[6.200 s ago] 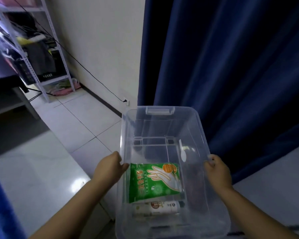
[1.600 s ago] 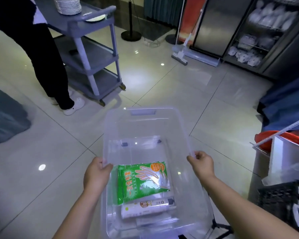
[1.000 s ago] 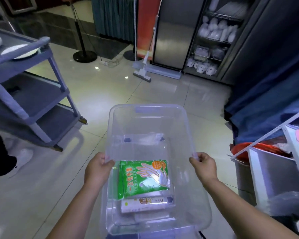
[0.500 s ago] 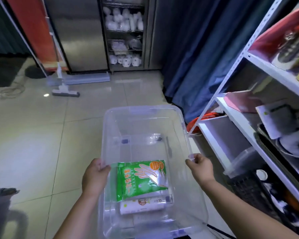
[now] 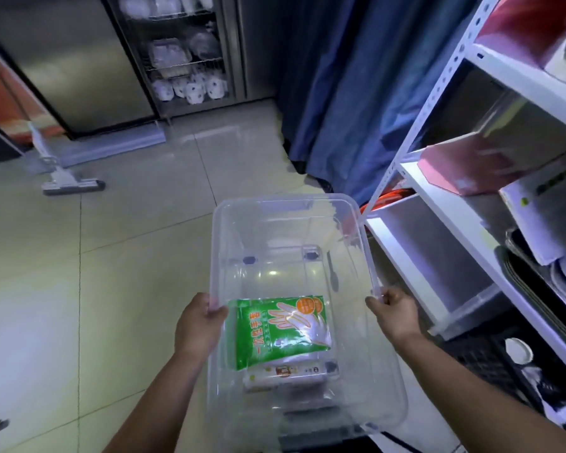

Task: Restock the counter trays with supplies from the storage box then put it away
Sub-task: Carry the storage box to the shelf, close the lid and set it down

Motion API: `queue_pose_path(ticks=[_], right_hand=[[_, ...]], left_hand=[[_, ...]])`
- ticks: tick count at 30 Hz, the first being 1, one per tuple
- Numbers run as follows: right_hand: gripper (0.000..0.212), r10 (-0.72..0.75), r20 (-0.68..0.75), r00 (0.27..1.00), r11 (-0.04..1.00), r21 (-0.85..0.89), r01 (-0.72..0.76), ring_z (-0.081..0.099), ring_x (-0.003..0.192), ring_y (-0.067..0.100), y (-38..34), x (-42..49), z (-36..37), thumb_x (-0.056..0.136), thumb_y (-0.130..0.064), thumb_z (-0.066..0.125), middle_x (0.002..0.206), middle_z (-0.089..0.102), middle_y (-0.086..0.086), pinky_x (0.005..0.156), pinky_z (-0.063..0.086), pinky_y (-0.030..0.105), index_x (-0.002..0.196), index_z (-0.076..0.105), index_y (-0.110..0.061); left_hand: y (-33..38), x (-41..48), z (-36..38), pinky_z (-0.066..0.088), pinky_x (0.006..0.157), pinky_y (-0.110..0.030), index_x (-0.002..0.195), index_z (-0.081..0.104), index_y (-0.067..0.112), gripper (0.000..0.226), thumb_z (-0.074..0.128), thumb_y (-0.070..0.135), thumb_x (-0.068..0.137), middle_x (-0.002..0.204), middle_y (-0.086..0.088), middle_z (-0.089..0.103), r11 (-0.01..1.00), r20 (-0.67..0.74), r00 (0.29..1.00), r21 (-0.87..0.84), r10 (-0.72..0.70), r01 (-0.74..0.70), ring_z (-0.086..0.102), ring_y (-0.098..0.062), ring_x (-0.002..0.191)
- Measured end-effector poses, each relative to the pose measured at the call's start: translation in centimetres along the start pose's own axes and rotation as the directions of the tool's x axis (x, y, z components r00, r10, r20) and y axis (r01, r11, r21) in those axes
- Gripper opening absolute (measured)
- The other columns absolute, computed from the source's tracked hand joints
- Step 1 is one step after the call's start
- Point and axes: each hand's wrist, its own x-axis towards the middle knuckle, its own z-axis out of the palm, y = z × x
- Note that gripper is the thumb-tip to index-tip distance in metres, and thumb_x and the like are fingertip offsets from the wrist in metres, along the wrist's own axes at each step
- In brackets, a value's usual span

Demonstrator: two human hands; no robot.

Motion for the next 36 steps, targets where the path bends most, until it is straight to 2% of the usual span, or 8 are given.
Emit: queue_pose_path(ticks=[3, 7, 12, 18, 21, 26, 29, 36], right_hand=[[0.018, 0.055, 0.038, 0.998, 0.998, -0.04, -0.053, 0.051, 0.055, 0.02, -0.2, 4.9, 0.2, 0.077, -0.013, 0.068, 0.058, 0.054, 0.003, 0.055, 0.04, 0.026, 0.066, 0.055, -0.019], [0.013, 0.099, 0.034, 0.995, 0.989, -0.117, -0.094, 0.052, 0.056, 0.023, -0.3, 10.9, 0.3, 0.079, -0.014, 0.066, 0.058, 0.053, 0.005, 0.059, 0.044, 0.029, 0.07, 0.056, -0.018], [0.027, 0.071, 0.025, 0.997, 0.962, -0.266, -0.062, 0.055, 0.061, 0.026, 0.0, 18.0, 1.6, 0.08, -0.014, 0.064, 0.06, 0.052, 0.002, 0.064, 0.048, 0.035, 0.062, 0.046, -0.026], [0.023, 0.205, 0.015, 0.979, 0.92, -0.344, -0.187, 0.059, 0.07, 0.03, 3.1, 24.9, 5.0, 0.082, -0.019, 0.063, 0.071, 0.057, 0.007, 0.065, 0.044, 0.031, 0.068, 0.046, -0.025], [0.008, 0.272, 0.0, 0.962, 0.895, -0.369, -0.253, 0.06, 0.075, 0.027, 5.7, 28.6, 7.2, 0.083, -0.024, 0.063, 0.078, 0.061, 0.007, 0.066, 0.04, 0.03, 0.085, 0.056, -0.018], [0.015, 0.346, -0.06, 0.936, 0.883, -0.315, -0.347, 0.062, 0.081, 0.03, 10.9, 35.3, 12.1, 0.082, -0.02, 0.066, 0.08, 0.064, 0.009, 0.078, 0.05, 0.038, 0.091, 0.064, -0.009], [0.013, 0.379, -0.098, 0.92, 0.89, -0.234, -0.392, 0.063, 0.082, 0.03, 14.5, 38.9, 15.5, 0.081, -0.017, 0.068, 0.083, 0.067, 0.011, 0.082, 0.053, 0.041, 0.091, 0.066, -0.008], [0.015, 0.371, -0.125, 0.92, 0.902, -0.185, -0.389, 0.064, 0.08, 0.027, 22.9, 46.2, 21.1, 0.081, -0.017, 0.068, 0.084, 0.069, 0.009, 0.08, 0.054, 0.038, 0.094, 0.069, -0.01]], left_hand=[[2.3, 3.7, 2.7, 0.035, 0.063, -0.027, 0.077, 0.054, 0.017, 0.013, 0.066, 0.021, 0.079, 0.072, 0.001, 0.056, 0.998, 0.017, 1.0, 0.07, -0.007, 0.006, 0.055, -0.023, 0.07], [4.3, 8.5, 6.6, 0.041, 0.066, -0.028, 0.078, 0.057, 0.018, 0.012, 0.064, 0.027, 0.081, 0.073, -0.004, 0.062, 0.997, 0.107, 0.994, 0.073, -0.03, 0.023, 0.062, -0.026, 0.071], [5.5, 15.1, 12.0, 0.035, 0.058, -0.027, 0.074, 0.051, 0.024, 0.013, 0.06, 0.03, 0.082, 0.074, -0.001, 0.065, 0.989, 0.21, 0.972, 0.128, -0.104, 0.078, 0.061, -0.021, 0.072], [3.9, 22.0, 18.8, 0.037, 0.055, -0.028, 0.072, 0.053, 0.016, 0.014, 0.058, 0.025, 0.081, 0.073, -0.008, 0.068, 0.963, 0.317, 0.93, 0.245, -0.186, 0.109, 0.06, -0.024, 0.068], [2.3, 25.9, 22.9, 0.04, 0.062, -0.03, 0.069, 0.05, 0.017, 0.017, 0.06, 0.022, 0.081, 0.073, -0.011, 0.068, 0.947, 0.373, 0.897, 0.294, -0.236, 0.127, 0.062, -0.028, 0.07], [-2.2, 32.4, 30.1, 0.055, 0.078, -0.042, 0.069, 0.051, 0.015, 0.018, 0.063, 0.019, 0.082, 0.081, -0.019, 0.068, 0.918, 0.47, 0.812, 0.349, -0.345, 0.188, 0.066, -0.034, 0.079], [-5.3, 35.8, 34.3, 0.054, 0.082, -0.049, 0.074, 0.05, 0.01, 0.018, 0.063, 0.018, 0.083, 0.091, -0.024, 0.067, 0.898, 0.49, 0.782, 0.394, -0.386, 0.196, 0.066, -0.036, 0.085], [-11.5, 39.4, 42.6, 0.048, 0.063, -0.031, 0.076, 0.057, 0.002, 0.021, 0.061, 0.021, 0.084, 0.073, -0.015, 0.065, 0.875, 0.471, 0.779, 0.441, -0.414, 0.198, 0.065, -0.029, 0.068]])
